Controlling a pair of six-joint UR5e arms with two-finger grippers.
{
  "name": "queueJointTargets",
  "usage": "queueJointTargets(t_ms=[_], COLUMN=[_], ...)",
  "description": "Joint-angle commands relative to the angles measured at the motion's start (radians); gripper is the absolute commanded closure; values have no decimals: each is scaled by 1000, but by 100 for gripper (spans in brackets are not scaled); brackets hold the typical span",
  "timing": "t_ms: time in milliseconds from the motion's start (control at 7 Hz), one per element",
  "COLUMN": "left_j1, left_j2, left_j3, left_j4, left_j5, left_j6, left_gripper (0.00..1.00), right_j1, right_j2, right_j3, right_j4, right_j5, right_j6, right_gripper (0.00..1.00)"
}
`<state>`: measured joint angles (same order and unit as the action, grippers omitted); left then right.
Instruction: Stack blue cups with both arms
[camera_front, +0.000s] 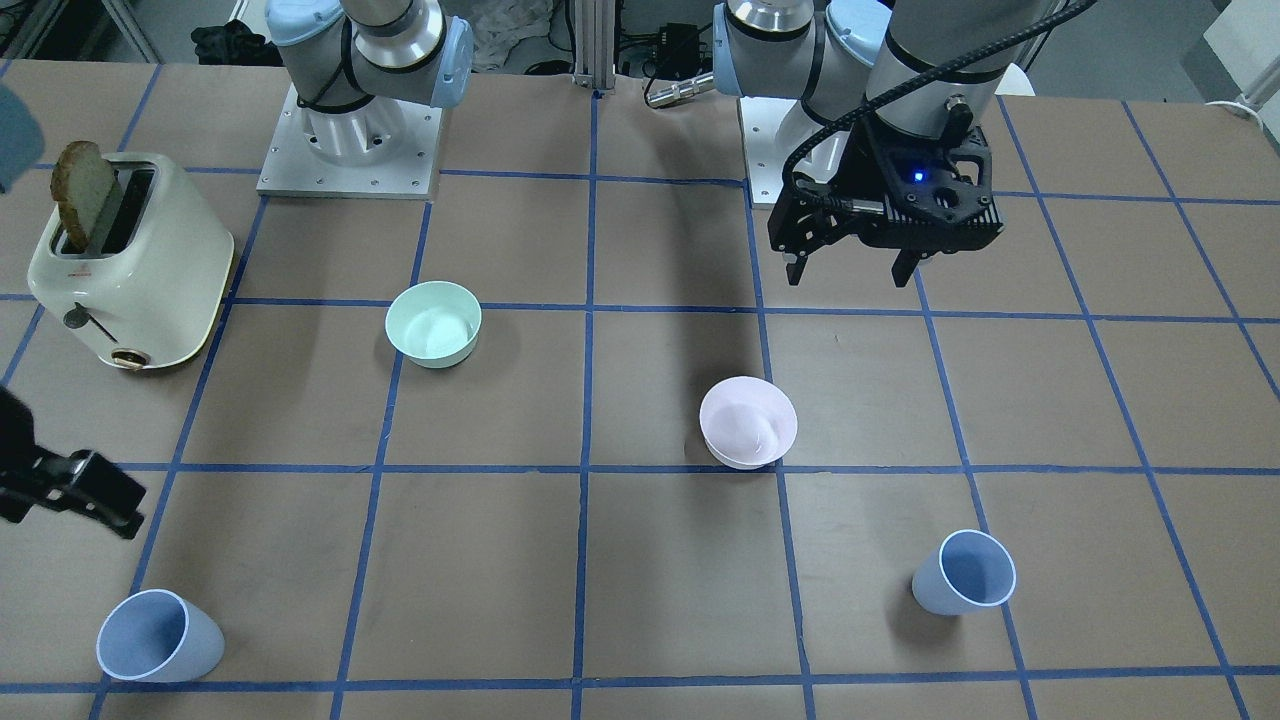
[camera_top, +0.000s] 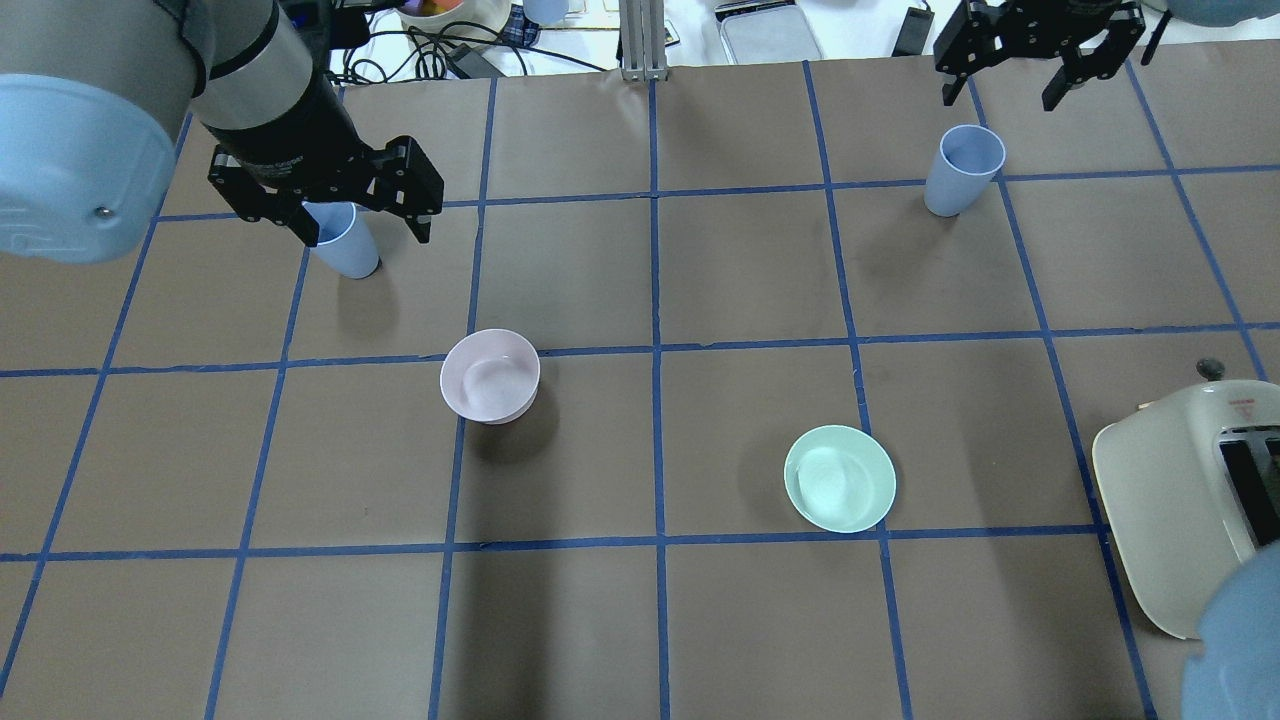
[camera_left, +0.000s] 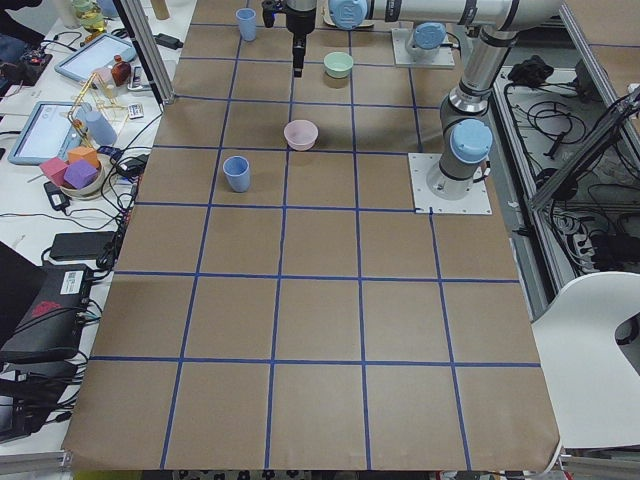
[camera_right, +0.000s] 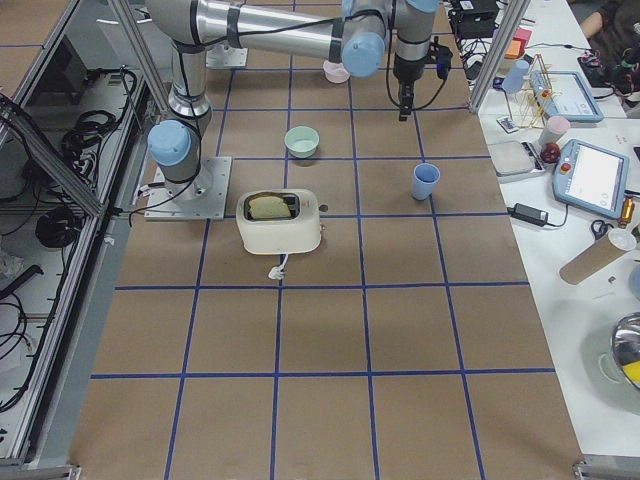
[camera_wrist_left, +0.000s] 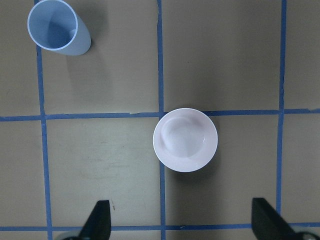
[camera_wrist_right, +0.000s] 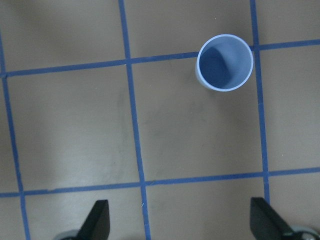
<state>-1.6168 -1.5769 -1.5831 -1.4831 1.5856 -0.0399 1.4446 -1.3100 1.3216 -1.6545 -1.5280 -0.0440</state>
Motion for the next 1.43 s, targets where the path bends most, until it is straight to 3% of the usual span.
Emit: queueJointTargets(t_ms=[0, 143, 286, 1000, 1286], left_j1=[0, 0, 0, 6, 43], left_j2=[2, 0, 0, 0, -171], left_j3=[0, 0, 0, 8, 41], left_j4=[0, 0, 0, -11, 51], left_j5=[1, -1, -1, -4, -4], left_j6=[0, 0, 0, 0, 20], left_gripper=[0, 0, 0, 0, 0], right_j1=[95, 103, 102, 99, 91], right_j2=[-84, -124, -141, -141, -140], right_j3=[14, 37, 83, 93, 94], right_j4=[149, 204, 176, 151, 150], right_j5=[-7, -4, -4, -7, -9], right_j6=[48, 50, 46, 42, 38], right_gripper=[0, 0, 0, 0, 0])
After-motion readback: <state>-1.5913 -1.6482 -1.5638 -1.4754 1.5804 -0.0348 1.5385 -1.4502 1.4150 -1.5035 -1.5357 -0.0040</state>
